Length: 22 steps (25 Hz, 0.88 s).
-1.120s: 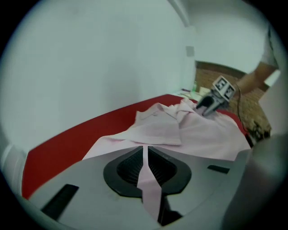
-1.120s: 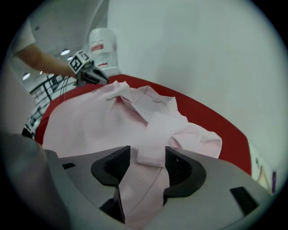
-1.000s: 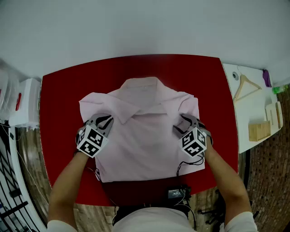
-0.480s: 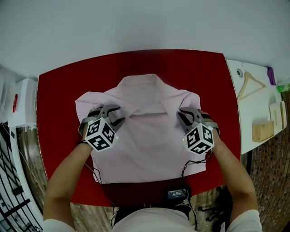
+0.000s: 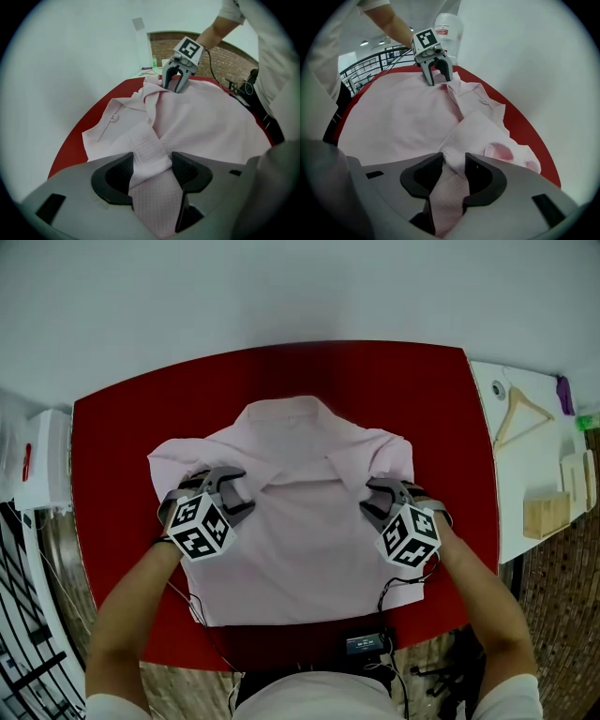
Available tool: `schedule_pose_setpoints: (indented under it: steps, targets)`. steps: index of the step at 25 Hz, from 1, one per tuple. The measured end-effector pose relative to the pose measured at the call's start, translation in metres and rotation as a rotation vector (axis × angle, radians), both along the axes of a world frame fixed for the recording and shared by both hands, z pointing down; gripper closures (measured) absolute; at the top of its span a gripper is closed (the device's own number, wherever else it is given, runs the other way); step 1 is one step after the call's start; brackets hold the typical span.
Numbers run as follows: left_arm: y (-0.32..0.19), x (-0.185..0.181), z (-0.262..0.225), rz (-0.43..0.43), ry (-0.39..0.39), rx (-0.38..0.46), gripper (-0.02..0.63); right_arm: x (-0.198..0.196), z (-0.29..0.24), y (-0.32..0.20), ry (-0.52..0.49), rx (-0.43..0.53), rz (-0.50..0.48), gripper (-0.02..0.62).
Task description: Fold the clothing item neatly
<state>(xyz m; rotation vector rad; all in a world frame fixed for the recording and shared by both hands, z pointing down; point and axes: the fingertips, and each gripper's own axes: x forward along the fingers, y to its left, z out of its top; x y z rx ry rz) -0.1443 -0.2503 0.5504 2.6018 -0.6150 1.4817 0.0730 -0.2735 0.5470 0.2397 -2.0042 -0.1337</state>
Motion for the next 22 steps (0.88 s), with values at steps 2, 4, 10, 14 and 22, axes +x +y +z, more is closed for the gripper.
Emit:
schedule_pose_setpoints:
  steps: [2,4,10,14,22]
  targets:
    - [-0.002,0.000,-0.006,-0.014,0.027,-0.007,0.424,-0.002,-0.004,-0.003,0.003,-0.013,0.007,0.557]
    - [-0.008,-0.001,-0.015,-0.048,0.067,-0.020,0.521,-0.004,-0.010,-0.007,-0.001,-0.018,-0.008,0.560]
    - [-0.046,-0.006,-0.043,-0.172,0.163,-0.003,0.548,-0.020,-0.045,-0.047,-0.089,0.028,0.036,0.561]
    - [-0.082,-0.009,-0.050,-0.267,0.186,0.019,0.548,-0.033,-0.064,-0.097,-0.148,0.109,0.117,0.561]
    - [-0.121,-0.030,-0.040,-0.444,0.228,0.013,0.477,-0.045,-0.038,-0.166,-0.168,0.122,0.263,0.487]
